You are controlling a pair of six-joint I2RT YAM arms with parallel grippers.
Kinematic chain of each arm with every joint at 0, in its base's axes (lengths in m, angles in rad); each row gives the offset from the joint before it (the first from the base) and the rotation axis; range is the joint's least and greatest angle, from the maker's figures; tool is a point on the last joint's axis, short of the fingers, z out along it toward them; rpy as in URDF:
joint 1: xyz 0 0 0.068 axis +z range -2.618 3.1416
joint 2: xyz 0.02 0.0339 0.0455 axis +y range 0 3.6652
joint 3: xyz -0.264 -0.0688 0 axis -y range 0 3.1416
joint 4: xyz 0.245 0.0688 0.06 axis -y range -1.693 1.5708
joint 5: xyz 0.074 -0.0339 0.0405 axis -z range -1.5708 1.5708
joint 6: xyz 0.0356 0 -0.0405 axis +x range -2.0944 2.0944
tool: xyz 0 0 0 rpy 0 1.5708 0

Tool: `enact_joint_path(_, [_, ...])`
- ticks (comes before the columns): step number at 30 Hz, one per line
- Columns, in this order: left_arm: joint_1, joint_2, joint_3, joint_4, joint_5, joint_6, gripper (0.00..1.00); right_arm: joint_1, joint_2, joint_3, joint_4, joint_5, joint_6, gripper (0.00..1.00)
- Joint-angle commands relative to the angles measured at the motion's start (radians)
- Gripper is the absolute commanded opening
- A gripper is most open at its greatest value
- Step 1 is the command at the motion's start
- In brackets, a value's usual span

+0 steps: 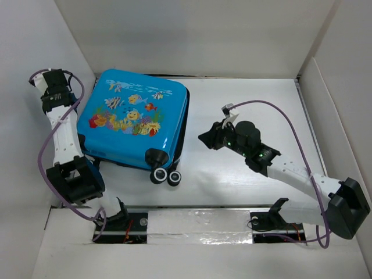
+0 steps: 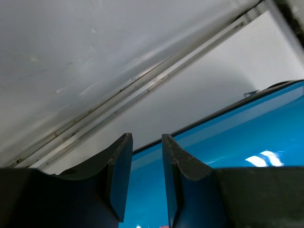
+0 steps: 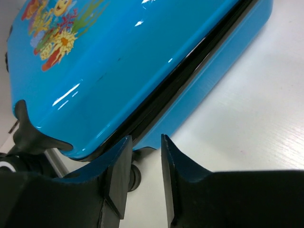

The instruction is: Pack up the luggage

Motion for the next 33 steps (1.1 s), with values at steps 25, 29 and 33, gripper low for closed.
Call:
enact_joint_path(25, [-0.347, -0.029, -0.22, 0.176, 0.586, -0.036, 0.32, -0.106, 0.33, 0.08, 0.144, -0.071, 0.064, 0.47])
enact_joint_path(29, [-0.291, -0.145, -0.241, 0.227, 0.479, -0.053, 0.33, -0.129, 0.312, 0.04, 0.159, -0.065, 0.061, 0.47])
enact_joint_path(33, [-0.229, -0.216, -0.303, 0.348, 0.333, -0.133, 0.32, -0.129, 0.244, -0.026, 0.199, -0.059, 0.058, 0.2])
